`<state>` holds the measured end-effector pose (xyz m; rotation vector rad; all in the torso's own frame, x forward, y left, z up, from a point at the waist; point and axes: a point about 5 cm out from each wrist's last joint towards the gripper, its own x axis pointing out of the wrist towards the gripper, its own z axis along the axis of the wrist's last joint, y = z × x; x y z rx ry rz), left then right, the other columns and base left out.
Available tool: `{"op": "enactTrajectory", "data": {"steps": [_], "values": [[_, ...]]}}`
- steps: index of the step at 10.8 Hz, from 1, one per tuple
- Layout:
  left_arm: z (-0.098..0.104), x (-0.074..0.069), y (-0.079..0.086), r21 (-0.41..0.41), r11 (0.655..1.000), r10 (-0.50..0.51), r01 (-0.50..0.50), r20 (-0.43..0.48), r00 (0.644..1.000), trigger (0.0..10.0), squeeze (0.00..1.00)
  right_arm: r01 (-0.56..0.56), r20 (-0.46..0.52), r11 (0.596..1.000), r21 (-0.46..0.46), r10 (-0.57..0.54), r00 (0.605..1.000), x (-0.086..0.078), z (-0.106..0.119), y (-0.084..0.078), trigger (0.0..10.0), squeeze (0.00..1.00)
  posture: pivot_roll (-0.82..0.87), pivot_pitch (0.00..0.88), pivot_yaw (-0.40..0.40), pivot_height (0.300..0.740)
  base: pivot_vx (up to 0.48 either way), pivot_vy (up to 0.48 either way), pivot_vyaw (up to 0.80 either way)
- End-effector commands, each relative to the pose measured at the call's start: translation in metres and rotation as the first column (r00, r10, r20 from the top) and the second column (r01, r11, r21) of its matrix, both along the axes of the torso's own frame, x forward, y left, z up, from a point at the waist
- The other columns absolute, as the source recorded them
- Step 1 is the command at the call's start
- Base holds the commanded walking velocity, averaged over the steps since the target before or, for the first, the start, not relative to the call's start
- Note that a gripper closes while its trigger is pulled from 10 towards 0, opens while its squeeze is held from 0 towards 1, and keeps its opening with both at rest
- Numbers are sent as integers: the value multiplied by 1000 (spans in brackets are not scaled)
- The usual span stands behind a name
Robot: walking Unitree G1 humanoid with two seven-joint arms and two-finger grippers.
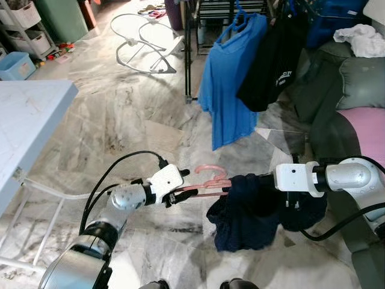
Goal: Hang hanger
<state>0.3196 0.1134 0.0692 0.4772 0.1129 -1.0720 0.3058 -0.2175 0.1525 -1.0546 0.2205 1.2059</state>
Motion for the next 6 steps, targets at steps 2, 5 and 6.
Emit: {"op": "enactTrajectory", "data": {"steps": [2, 5, 6], "values": [[1, 1, 0, -19, 1000, -9, 8, -30, 1000, 0, 0, -13, 45, 1000, 3, 13, 999, 3, 9, 3, 10000, 0, -277, 144, 85, 740, 0, 0, 0], [1, 0, -1, -38, 998, -44, 41, -70, 997, 0, 0, -13, 57, 1000, -8, 13, 998, 4, 9, 2, 10000, 0, -280, 147, 75, 740, 0, 0, 0], [0, -2, -1, -34, 998, -51, 49, -80, 996, 0, 0, -13, 62, 1000, -9, 13, 998, 5, 9, 2, 10000, 0, -281, 148, 72, 740, 0, 0, 0]]}}
